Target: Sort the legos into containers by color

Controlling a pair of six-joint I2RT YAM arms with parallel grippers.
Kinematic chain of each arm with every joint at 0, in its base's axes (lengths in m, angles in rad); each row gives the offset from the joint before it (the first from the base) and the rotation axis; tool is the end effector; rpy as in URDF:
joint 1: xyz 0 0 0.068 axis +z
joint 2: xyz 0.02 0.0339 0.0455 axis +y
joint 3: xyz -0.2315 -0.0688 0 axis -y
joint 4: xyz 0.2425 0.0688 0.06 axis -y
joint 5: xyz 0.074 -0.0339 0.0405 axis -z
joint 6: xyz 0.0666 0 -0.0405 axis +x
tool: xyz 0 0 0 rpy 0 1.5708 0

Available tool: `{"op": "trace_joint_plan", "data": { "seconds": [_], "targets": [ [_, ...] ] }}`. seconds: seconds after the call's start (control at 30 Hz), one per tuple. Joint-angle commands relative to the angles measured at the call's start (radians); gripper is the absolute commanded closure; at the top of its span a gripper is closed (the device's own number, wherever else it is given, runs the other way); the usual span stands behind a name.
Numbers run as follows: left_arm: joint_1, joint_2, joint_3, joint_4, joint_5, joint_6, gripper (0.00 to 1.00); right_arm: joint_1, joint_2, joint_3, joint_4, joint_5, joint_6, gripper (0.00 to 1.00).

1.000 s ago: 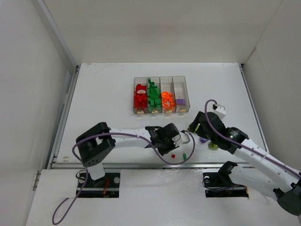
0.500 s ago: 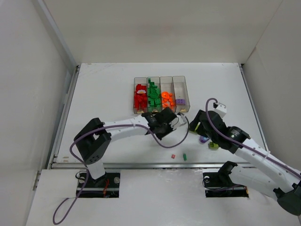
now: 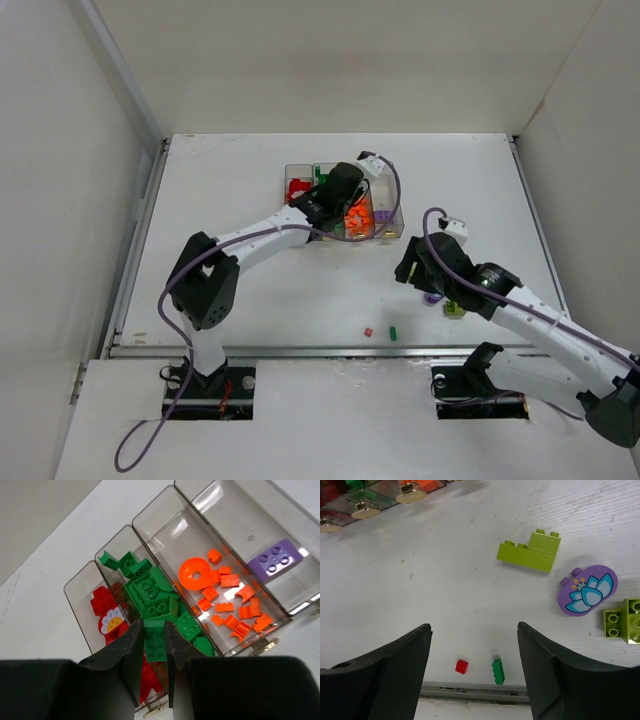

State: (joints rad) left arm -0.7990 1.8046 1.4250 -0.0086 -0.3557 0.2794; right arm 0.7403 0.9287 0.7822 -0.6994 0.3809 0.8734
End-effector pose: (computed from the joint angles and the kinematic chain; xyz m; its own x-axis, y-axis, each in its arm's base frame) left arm 0.3286 -0.3044 0.2529 -0.1305 0.5048 -0.8533 0.5025 0.7756 0.3820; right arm 0.1792 0.1302 0.2212 -0.6954 0.3285 -0.6391 0.1383 0.9340 0.3295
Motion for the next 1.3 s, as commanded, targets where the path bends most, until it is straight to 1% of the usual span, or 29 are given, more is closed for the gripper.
{"op": "trace_joint_plan", "data": {
  "seconds": [0.0,0.07,0.17,0.2,0.23,0.33,0.37,0.4,0.5,0.57,0.63,0.67,0.73,0.77,0.9,0.93,0.97,1.07,1.13,1.2,1.23,1.27],
  "targets": [
    [0.024,0.033,0.032,0.053,-0.022,-0.012,1.00,0.007,0.042,0.080,-0.005,-0.023,-0.053,0.25],
    [0.033,0.053,0.032,0.053,-0.011,-0.023,1.00,0.007,0.071,0.089,-0.031,-0.037,-0.053,0.24],
    [0.034,0.064,0.022,0.078,0.001,-0.023,0.99,0.007,0.131,0.078,-0.041,-0.117,-0.071,0.23],
    [0.043,0.074,0.022,0.078,0.001,-0.008,0.86,0.007,0.160,0.066,-0.041,-0.167,-0.071,0.23],
    [0.043,0.075,0.022,0.087,0.001,0.001,0.76,0.007,0.171,0.051,-0.041,-0.192,-0.071,0.22],
    [0.053,0.084,-0.005,0.087,0.011,0.001,0.51,0.025,0.180,0.020,-0.041,-0.240,-0.053,0.19],
    [0.053,0.084,-0.005,0.078,0.011,0.001,0.45,0.034,0.165,-0.003,-0.041,-0.249,-0.042,0.19],
    [0.053,0.084,-0.014,0.078,0.020,-0.008,0.35,0.045,0.154,-0.014,-0.041,-0.249,-0.021,0.19],
    [0.053,0.062,-0.014,0.039,0.020,-0.020,0.22,0.076,0.124,-0.057,-0.041,-0.270,0.024,0.19],
    [0.053,0.052,-0.014,0.006,0.020,-0.031,0.21,0.085,0.111,-0.096,-0.020,-0.324,0.033,0.22],
    [0.053,0.041,-0.005,-0.020,-0.003,-0.054,0.21,0.096,0.122,-0.116,-0.011,-0.339,0.047,0.26],
    [0.053,0.026,-0.005,-0.033,-0.018,-0.054,0.21,0.114,0.122,-0.116,-0.011,-0.339,0.047,0.30],
    [0.053,0.007,-0.005,-0.077,-0.032,-0.083,0.20,0.131,0.143,-0.141,-0.011,-0.339,0.058,0.35],
    [0.053,-0.004,-0.005,-0.093,-0.045,-0.092,0.20,0.131,0.144,-0.150,0.009,-0.339,0.058,0.39],
    [0.053,-0.066,-0.043,-0.163,-0.075,-0.132,0.20,0.131,0.199,-0.198,0.124,-0.381,0.058,0.41],
    [0.053,-0.076,-0.043,-0.184,-0.089,-0.144,0.20,0.131,0.229,-0.207,0.124,-0.381,0.058,0.41],
    [0.053,-0.085,-0.067,-0.194,-0.112,-0.144,0.18,0.131,0.240,-0.207,0.124,-0.381,0.058,0.44],
    [0.063,-0.114,-0.109,-0.214,-0.153,-0.155,0.18,0.131,0.240,-0.218,0.124,-0.355,0.058,0.48],
    [0.063,-0.140,-0.135,-0.214,-0.166,-0.155,0.18,0.131,0.231,-0.218,0.124,-0.335,0.058,0.54],
    [0.063,-0.149,-0.170,-0.214,-0.166,-0.164,0.18,0.131,0.231,-0.218,0.124,-0.318,0.058,0.58],
    [0.063,-0.165,-0.179,-0.214,-0.166,-0.173,0.18,0.131,0.243,-0.218,0.136,-0.318,0.058,0.63],
    [0.072,-0.165,-0.179,-0.214,-0.166,-0.174,0.18,0.131,0.254,-0.230,0.159,-0.309,0.058,0.66]
  ]
}}
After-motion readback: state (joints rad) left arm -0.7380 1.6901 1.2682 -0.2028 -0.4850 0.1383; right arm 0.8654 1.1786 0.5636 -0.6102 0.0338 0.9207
